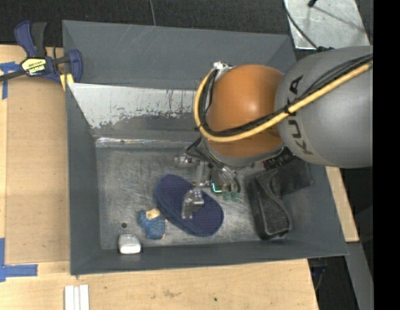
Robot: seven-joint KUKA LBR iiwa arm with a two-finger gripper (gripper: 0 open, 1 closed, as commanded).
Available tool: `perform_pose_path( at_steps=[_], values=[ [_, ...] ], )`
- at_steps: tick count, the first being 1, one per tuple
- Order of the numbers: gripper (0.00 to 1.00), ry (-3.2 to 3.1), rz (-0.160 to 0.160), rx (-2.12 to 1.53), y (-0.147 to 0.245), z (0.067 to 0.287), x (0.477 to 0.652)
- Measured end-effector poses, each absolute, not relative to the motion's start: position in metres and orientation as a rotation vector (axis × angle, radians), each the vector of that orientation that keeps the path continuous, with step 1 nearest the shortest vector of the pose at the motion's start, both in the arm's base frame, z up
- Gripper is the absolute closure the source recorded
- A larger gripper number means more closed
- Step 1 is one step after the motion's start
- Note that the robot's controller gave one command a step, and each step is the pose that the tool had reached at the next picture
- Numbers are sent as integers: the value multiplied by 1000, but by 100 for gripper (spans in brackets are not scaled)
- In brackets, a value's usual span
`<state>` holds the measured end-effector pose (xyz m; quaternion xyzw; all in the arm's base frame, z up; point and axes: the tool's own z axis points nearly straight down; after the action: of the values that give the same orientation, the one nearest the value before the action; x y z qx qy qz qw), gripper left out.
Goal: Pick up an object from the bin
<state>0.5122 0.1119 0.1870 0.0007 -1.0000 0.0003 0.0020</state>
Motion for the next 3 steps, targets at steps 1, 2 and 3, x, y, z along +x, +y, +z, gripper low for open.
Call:
perform_pose_path(
  at_steps=[1,2,3],
  values=[
    [0,-3141,-4,178,92,84,578],
    [0,-3140,0,-157,69,101,555],
    [0,-3082,1,-593,94,101,542]
  ],
)
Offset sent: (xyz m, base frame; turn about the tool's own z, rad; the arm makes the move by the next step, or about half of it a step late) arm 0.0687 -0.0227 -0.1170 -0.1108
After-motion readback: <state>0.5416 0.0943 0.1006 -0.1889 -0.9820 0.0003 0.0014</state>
